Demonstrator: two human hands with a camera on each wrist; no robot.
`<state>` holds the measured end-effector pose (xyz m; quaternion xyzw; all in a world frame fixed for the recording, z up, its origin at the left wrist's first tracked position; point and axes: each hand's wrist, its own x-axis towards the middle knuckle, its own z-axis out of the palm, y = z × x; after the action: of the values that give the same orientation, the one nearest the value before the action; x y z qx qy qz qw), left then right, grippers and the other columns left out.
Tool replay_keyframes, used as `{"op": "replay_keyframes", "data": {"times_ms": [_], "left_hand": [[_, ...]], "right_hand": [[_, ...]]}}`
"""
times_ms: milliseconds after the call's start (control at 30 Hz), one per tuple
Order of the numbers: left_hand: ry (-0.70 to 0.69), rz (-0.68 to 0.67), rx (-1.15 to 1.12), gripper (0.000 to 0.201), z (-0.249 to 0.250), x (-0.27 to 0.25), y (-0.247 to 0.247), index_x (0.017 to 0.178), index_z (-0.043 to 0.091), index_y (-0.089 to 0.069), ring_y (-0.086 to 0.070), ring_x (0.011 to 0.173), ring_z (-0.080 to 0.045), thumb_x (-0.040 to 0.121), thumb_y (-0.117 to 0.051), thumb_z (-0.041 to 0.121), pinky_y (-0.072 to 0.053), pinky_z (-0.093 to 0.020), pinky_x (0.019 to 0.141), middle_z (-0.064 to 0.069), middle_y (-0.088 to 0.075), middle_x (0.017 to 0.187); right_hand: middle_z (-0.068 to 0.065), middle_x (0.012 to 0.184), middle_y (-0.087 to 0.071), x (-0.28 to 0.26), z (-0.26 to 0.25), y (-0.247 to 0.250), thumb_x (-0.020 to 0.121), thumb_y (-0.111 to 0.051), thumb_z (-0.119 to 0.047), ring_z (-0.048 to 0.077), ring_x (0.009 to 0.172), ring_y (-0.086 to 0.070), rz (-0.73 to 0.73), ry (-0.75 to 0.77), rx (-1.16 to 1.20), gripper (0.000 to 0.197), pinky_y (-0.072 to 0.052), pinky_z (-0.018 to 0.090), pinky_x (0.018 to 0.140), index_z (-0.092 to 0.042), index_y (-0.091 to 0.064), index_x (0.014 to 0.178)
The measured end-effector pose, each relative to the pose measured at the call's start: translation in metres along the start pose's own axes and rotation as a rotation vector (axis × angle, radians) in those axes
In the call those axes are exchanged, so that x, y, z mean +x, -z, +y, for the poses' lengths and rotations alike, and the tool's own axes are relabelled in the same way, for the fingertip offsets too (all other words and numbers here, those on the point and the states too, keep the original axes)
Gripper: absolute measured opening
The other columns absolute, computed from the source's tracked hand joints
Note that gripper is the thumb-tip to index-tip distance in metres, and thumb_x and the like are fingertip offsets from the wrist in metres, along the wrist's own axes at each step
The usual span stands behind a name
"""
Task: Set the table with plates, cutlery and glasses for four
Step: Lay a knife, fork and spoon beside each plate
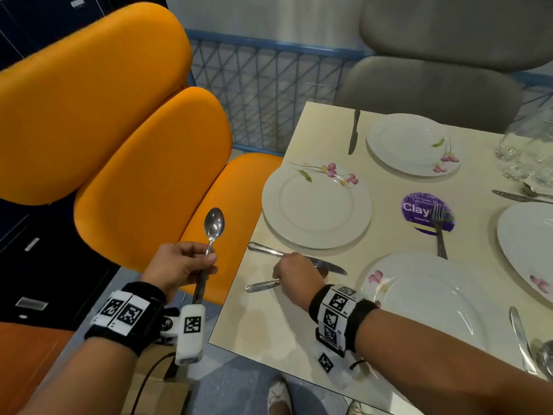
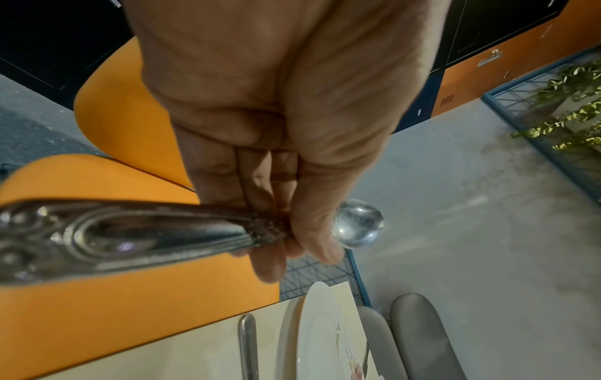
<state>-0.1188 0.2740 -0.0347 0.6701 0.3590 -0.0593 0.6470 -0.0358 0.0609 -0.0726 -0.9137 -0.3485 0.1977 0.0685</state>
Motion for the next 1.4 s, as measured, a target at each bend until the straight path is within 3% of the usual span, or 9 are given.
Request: {"op": "replay_keyframes", "data": {"times_ms": [67, 167, 567, 833, 1300, 1400], "left_hand": [[0.001, -0.002, -0.01, 0.016, -0.001, 0.0, 0.0, 0.094, -0.001, -0.067, -0.069, 0.079, -0.032, 0.078, -0.069, -0.002, -0.056, -0.041, 0.078, -0.017, -0.07, 0.085], [0.003, -0.002, -0.016, 0.017, -0.002, 0.001, 0.0, 0.095, -0.001, -0.067, -0.07, 0.08, -0.031, 0.078, -0.069, -0.002, -0.056, -0.039, 0.074, -0.016, -0.07, 0.086], [-0.001, 0.002, -0.029, 0.016, -0.002, 0.006, 0.002, 0.094, -0.001, -0.067, -0.069, 0.082, -0.033, 0.078, -0.069, -0.002, -0.055, -0.045, 0.083, -0.017, -0.07, 0.084], [-0.007, -0.018, -0.013, 0.017, -0.002, 0.008, -0.002, 0.096, 0.0, -0.067, -0.071, 0.077, -0.028, 0.079, -0.069, -0.001, -0.056, -0.037, 0.071, -0.016, -0.07, 0.082], [0.011, -0.04, -0.032, 0.019, -0.002, 0.009, -0.007, 0.096, 0.0, -0.068, -0.071, 0.077, -0.029, 0.078, -0.07, 0.0, -0.055, -0.035, 0.067, -0.014, -0.07, 0.081], [0.017, -0.048, -0.031, 0.018, -0.002, 0.009, -0.009, 0.097, 0.001, -0.068, -0.071, 0.079, -0.029, 0.079, -0.069, -0.001, -0.056, -0.037, 0.071, -0.014, -0.071, 0.081]], "right_hand": [[0.012, 0.1, -0.066, -0.001, 0.0, -0.001, 0.087, -0.044, 0.004, 0.027, 0.095, -0.062, -0.058, 0.13, -0.143, 0.029, -0.047, 0.033, 0.078, -0.006, -0.068, 0.101], [0.014, 0.102, -0.063, 0.001, -0.001, -0.001, 0.09, -0.043, 0.004, 0.029, 0.095, -0.062, -0.102, 0.196, -0.258, 0.024, -0.045, 0.034, 0.074, -0.003, -0.064, 0.099], [0.015, 0.101, -0.065, 0.022, -0.004, -0.001, 0.092, -0.041, 0.003, 0.028, 0.093, -0.063, -0.063, 0.132, -0.278, 0.024, -0.048, 0.033, 0.075, -0.002, -0.063, 0.099], [0.014, 0.1, -0.066, 0.031, -0.004, -0.003, 0.094, -0.042, 0.0, 0.028, 0.092, -0.064, -0.025, 0.109, -0.268, 0.023, -0.049, 0.034, 0.077, -0.003, -0.063, 0.102], [0.014, 0.098, -0.067, 0.034, -0.003, -0.003, 0.093, -0.043, -0.001, 0.027, 0.091, -0.064, -0.006, 0.109, -0.271, 0.022, -0.048, 0.033, 0.076, -0.004, -0.064, 0.101], [0.014, 0.098, -0.067, 0.033, -0.003, -0.003, 0.094, -0.042, -0.001, 0.027, 0.091, -0.064, -0.005, 0.104, -0.267, 0.023, -0.048, 0.033, 0.076, -0.003, -0.063, 0.101]]}}
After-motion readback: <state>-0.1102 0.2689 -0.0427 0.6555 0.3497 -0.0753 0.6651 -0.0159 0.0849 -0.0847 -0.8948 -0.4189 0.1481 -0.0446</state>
